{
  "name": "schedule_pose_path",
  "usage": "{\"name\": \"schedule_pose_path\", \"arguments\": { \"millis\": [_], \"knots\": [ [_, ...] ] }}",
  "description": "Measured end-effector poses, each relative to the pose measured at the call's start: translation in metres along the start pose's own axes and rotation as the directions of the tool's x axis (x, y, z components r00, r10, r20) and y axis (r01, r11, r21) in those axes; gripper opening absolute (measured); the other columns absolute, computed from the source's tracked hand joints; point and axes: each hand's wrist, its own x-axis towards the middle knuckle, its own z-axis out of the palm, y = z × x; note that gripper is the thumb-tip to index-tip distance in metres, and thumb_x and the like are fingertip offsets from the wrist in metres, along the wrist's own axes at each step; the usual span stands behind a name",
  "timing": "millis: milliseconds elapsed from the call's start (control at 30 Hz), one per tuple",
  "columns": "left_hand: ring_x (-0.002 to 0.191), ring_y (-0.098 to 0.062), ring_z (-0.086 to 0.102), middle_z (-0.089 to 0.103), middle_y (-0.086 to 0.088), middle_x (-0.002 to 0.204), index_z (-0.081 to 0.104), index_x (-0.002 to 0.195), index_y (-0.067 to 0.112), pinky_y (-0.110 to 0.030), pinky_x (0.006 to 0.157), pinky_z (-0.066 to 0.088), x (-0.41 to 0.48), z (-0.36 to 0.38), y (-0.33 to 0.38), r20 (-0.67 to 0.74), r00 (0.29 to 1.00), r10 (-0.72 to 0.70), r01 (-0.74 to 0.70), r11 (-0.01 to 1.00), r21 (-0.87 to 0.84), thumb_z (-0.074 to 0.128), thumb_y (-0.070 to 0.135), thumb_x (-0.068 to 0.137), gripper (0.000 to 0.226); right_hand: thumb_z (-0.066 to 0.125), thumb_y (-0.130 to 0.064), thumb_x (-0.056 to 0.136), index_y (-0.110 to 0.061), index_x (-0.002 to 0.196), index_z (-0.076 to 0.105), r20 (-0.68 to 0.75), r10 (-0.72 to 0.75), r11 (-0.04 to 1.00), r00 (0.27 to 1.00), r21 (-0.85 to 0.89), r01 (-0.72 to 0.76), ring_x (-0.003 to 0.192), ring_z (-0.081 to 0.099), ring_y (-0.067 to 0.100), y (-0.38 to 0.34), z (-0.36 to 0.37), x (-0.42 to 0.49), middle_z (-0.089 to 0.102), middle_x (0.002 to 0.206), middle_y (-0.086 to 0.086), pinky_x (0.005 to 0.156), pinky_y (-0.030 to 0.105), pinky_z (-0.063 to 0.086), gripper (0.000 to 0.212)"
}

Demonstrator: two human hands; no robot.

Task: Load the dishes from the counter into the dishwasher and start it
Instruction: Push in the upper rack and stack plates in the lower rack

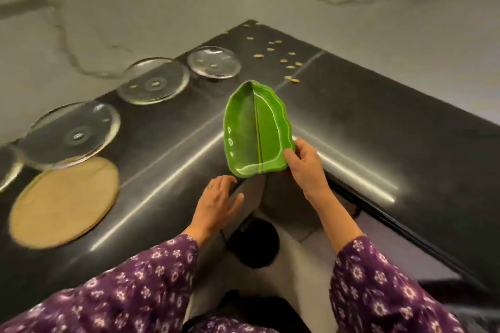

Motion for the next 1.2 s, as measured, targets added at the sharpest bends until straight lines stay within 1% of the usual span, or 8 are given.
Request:
{"name": "schedule_pose_path", "arguments": {
  "millis": [200, 300, 400, 533, 700, 833, 1000, 1200],
  "knots": [
    [0.094, -0.02, 0.053, 0.059, -0.004, 0.102, 0.056, 0.107, 0.01, -0.025, 0.088, 0.038, 0.041, 0.084, 0.121, 0.219, 0.899, 0.378, -0.358, 0.925, -0.126, 0.05, 0.039, 0.086, 0.037, 0.051, -0.022, 0.075, -0.007, 0.076, 0.052, -0.478, 0.107, 0.989, 0.872, -0.038, -0.143, 0.056, 0.035, 0.007, 0.065, -0.174, -0.109, 0.042, 0.063, 0.004, 0.052, 0.028, 0.033, 0.015],
    [0.091, -0.018, 0.05, 0.058, -0.003, 0.099, 0.056, 0.106, 0.01, -0.027, 0.088, 0.038, 0.043, 0.126, 0.187, 0.273, 0.795, 0.542, -0.497, 0.84, -0.22, 0.05, 0.037, 0.086, 0.034, 0.053, -0.023, 0.076, -0.008, 0.071, 0.042, -0.67, 0.177, 0.972, 0.721, 0.003, -0.235, 0.056, 0.03, 0.006, 0.101, -0.236, -0.181, 0.034, 0.06, -0.002, 0.053, 0.031, 0.029, 0.019],
    [0.094, -0.018, 0.049, 0.057, -0.004, 0.101, 0.055, 0.109, 0.009, -0.028, 0.088, 0.038, 0.029, 0.168, 0.262, 0.331, 0.626, 0.706, -0.633, 0.708, -0.313, 0.048, 0.037, 0.088, 0.035, 0.053, -0.033, 0.075, -0.01, 0.076, 0.045, -0.818, 0.239, 0.945, 0.523, 0.072, -0.32, 0.059, 0.035, 0.014, 0.135, -0.28, -0.264, 0.041, 0.062, 0.008, 0.056, 0.042, 0.035, 0.024],
    [0.094, -0.02, 0.05, 0.058, -0.008, 0.102, 0.055, 0.11, 0.005, -0.028, 0.089, 0.036, -0.001, 0.212, 0.351, 0.352, 0.39, 0.851, -0.748, 0.515, -0.418, 0.045, 0.034, 0.09, 0.037, 0.053, -0.032, 0.078, -0.011, 0.077, 0.045, -0.906, 0.299, 0.912, 0.299, 0.179, -0.37, 0.057, 0.037, 0.019, 0.162, -0.307, -0.359, 0.043, 0.065, 0.026, 0.053, 0.045, 0.037, 0.022],
    [0.1, -0.021, 0.052, 0.059, -0.005, 0.107, 0.055, 0.112, 0.008, -0.029, 0.091, 0.039, -0.055, 0.257, 0.448, 0.375, 0.163, 0.912, -0.768, 0.356, -0.532, 0.043, 0.04, 0.092, 0.04, 0.052, -0.003, 0.089, -0.019, 0.072, 0.044, -0.941, 0.33, 0.869, 0.073, 0.272, -0.413, 0.052, 0.032, 0.005, 0.19, -0.322, -0.462, 0.038, 0.06, -0.002, 0.051, 0.021, 0.031, 0.025],
    [0.102, -0.022, 0.051, 0.057, -0.006, 0.111, 0.053, 0.116, 0.009, -0.029, 0.09, 0.038, -0.094, 0.291, 0.514, 0.381, 0.029, 0.924, -0.758, 0.268, -0.594, 0.041, 0.044, 0.092, 0.043, 0.05, -0.012, 0.087, -0.018, 0.072, 0.041, -0.946, 0.313, 0.789, -0.086, 0.31, -0.531, 0.051, 0.033, 0.007, 0.221, -0.338, -0.525, 0.036, 0.06, -0.001, 0.049, 0.018, 0.027, 0.018],
    [0.1, -0.019, 0.052, 0.057, -0.005, 0.11, 0.054, 0.115, 0.01, -0.031, 0.085, 0.045, -0.14, 0.338, 0.591, 0.355, -0.1, 0.93, -0.775, 0.151, -0.613, 0.044, 0.04, 0.091, 0.039, 0.051, -0.002, 0.089, -0.011, 0.075, 0.041, -0.922, 0.346, 0.633, -0.175, 0.368, -0.681, 0.049, 0.035, 0.012, 0.274, -0.375, -0.58, 0.04, 0.057, -0.001, 0.047, 0.026, 0.029, 0.019],
    [0.102, -0.019, 0.054, 0.058, -0.007, 0.113, 0.054, 0.118, 0.008, -0.03, 0.086, 0.045, -0.173, 0.39, 0.669, 0.318, -0.249, 0.915, -0.801, -0.01, -0.599, 0.051, 0.035, 0.091, 0.039, 0.047, -0.007, 0.092, -0.014, 0.078, 0.043, -0.888, 0.44, 0.51, -0.135, 0.371, -0.776, 0.052, 0.047, 0.016, 0.352, -0.418, -0.613, 0.051, 0.062, 0.003, 0.046, 0.023, 0.035, 0.016]
  ]
}}
